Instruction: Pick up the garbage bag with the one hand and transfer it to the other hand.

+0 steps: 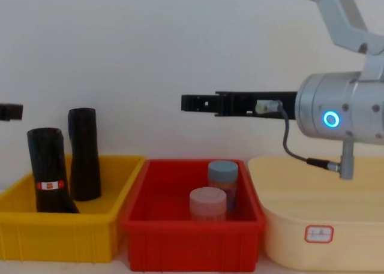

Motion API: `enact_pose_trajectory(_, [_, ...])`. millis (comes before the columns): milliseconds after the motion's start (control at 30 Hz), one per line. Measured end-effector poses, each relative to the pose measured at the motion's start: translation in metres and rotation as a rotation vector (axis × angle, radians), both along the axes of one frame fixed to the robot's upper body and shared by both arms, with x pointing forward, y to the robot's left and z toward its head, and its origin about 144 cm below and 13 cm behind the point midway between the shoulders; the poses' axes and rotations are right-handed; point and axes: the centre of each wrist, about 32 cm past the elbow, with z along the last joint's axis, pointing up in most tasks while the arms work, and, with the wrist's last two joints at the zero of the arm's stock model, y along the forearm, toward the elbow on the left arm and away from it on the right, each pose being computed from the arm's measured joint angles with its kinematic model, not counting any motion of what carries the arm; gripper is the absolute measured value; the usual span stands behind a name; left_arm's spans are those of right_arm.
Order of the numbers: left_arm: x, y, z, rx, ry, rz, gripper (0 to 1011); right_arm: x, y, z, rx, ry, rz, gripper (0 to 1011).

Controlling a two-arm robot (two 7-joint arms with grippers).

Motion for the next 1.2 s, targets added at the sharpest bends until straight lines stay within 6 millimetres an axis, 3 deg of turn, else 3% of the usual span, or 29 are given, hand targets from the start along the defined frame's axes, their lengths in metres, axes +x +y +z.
enact_pose_trajectory(1200, [0.047, -0.011, -0.044, -0.008, 0.062, -0.072, 1001, 0.017, 0.006, -0.019, -0.074, 0.084, 0.036, 999])
